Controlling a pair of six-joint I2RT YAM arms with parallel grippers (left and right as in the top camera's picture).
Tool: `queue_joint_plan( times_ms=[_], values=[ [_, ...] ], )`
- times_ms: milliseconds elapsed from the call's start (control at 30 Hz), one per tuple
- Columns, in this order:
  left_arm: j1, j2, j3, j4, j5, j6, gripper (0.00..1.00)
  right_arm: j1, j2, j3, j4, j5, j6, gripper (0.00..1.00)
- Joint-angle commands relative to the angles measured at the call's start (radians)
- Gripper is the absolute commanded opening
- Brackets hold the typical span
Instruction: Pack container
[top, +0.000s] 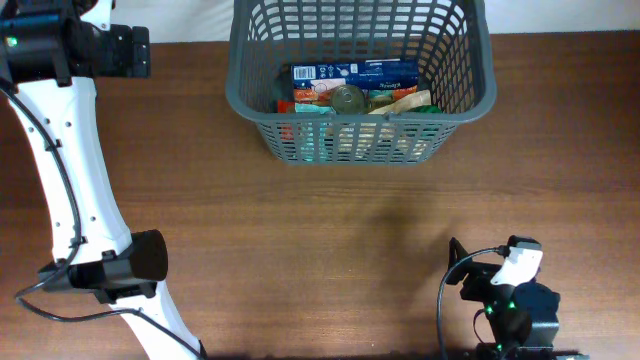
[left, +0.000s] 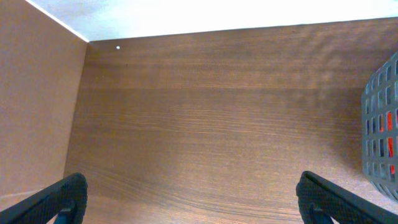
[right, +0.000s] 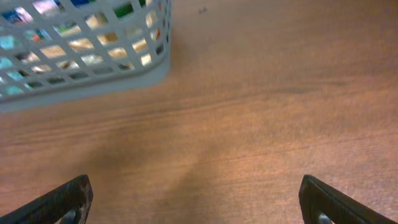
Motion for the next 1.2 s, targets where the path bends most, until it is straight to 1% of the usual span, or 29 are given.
queue_joint_plan(
  times_ms=[0, 733, 867, 933, 1000, 1167],
  values=[
    [0.002, -0.011, -0.002, -0.002, -0.003, -0.011, 0.99, 0.009, -0.013, -0.010, 0.008, -0.006, 0.009, 0.99],
    [0.002, -0.006, -0.003, -0.001, -0.004, -0.011, 0.99, 0.009, -0.013, -0.010, 0.007, -0.006, 0.008, 0.99],
    [-0.005, -0.032, -0.040, -0.001, -0.003, -0.011, 0.99, 0.009, -0.013, -0.010, 0.007, -0.006, 0.008, 0.99],
    [-0.018, -0.088, -0.121, 0.000, -0.004, -0.011, 0.99, 0.009, -0.013, -0.010, 0.007, -0.006, 0.008, 0.99],
    [-0.037, -0.178, -0.250, 0.001, -0.003, -0.011, 0.99, 0.009, -0.013, -0.010, 0.007, -0.006, 0.008, 0.99],
    [-0.076, -0.484, -0.668, 0.009, -0.004, -0.011, 0.99, 0.009, -0.013, -0.010, 0.007, -0.006, 0.008, 0.99]
  ],
)
